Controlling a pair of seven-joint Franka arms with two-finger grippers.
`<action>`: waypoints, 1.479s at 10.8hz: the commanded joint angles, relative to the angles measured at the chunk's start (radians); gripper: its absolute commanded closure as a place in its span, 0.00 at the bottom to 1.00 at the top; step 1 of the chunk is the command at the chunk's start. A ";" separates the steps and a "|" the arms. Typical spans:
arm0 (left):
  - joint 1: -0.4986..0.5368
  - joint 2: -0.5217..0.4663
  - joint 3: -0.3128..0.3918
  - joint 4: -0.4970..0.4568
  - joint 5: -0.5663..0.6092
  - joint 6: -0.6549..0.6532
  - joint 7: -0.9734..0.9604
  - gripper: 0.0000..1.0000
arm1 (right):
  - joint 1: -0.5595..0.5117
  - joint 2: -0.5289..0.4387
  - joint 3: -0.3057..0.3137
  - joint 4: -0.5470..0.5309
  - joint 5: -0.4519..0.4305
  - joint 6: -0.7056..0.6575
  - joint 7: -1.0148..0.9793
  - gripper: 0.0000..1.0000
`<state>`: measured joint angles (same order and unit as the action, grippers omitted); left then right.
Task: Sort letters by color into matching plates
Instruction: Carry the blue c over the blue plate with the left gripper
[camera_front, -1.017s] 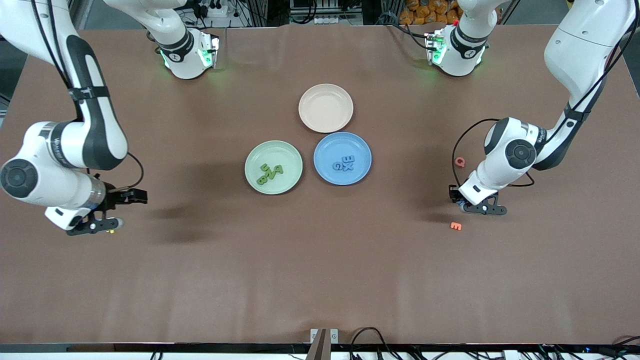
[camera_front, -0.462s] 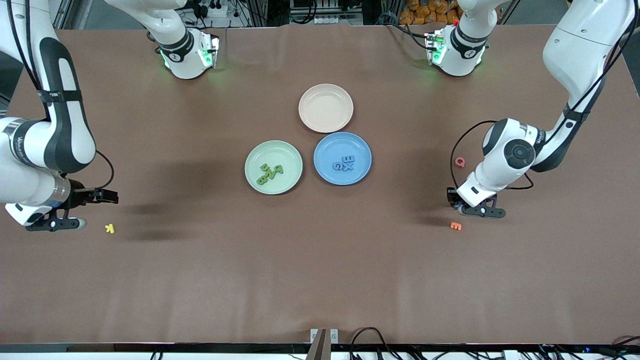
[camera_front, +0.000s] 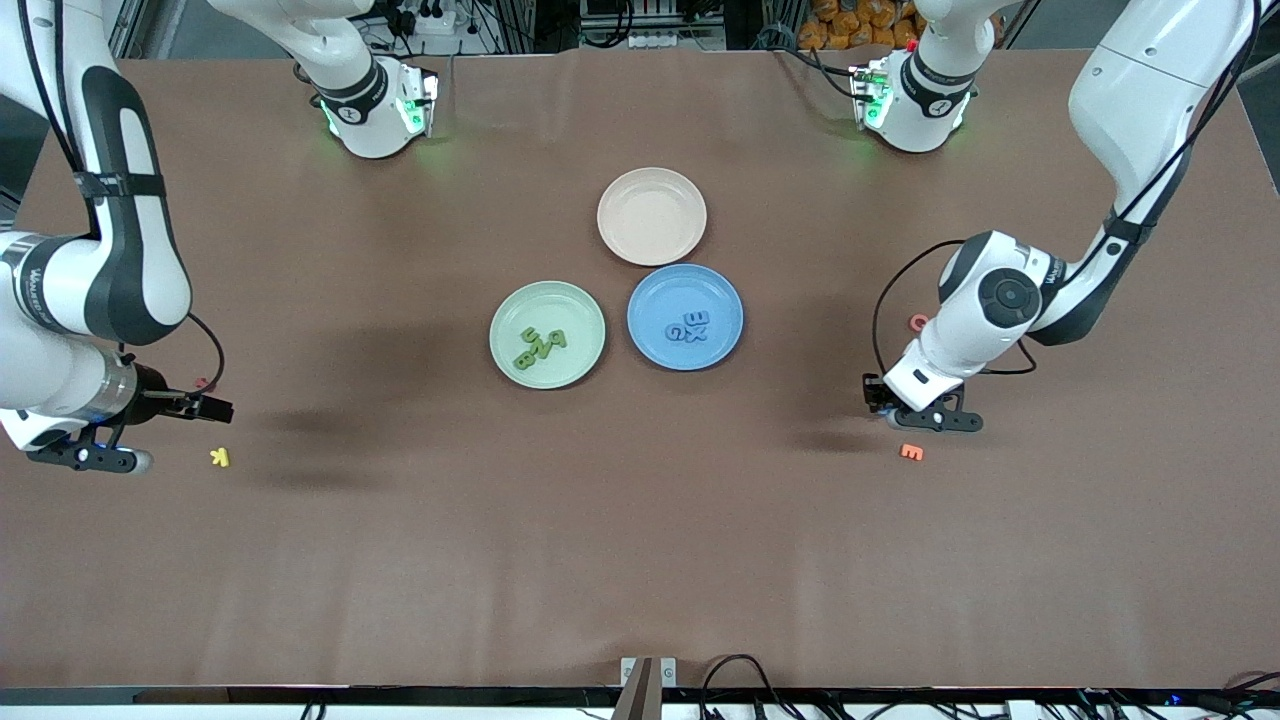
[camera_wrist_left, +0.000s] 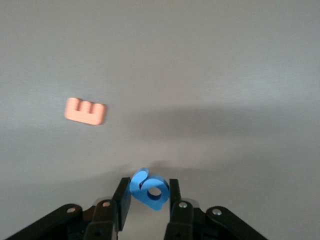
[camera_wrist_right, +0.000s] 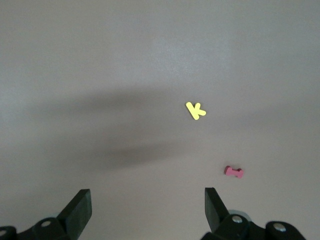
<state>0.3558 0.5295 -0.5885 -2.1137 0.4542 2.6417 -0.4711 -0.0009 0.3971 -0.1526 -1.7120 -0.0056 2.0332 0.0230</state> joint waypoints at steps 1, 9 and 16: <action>-0.039 -0.008 -0.048 0.003 0.020 -0.009 -0.164 1.00 | 0.013 -0.053 -0.012 0.060 0.004 -0.141 0.054 0.00; -0.348 -0.014 -0.048 0.141 0.018 -0.213 -0.579 1.00 | 0.056 -0.145 -0.016 0.247 0.027 -0.407 0.077 0.00; -0.484 0.000 -0.047 0.184 0.014 -0.264 -0.780 1.00 | 0.191 -0.309 -0.133 0.232 0.072 -0.488 0.087 0.00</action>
<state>-0.0788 0.5264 -0.6434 -1.9565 0.4542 2.4000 -1.1759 0.1617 0.1518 -0.2686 -1.4507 0.0525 1.5721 0.0911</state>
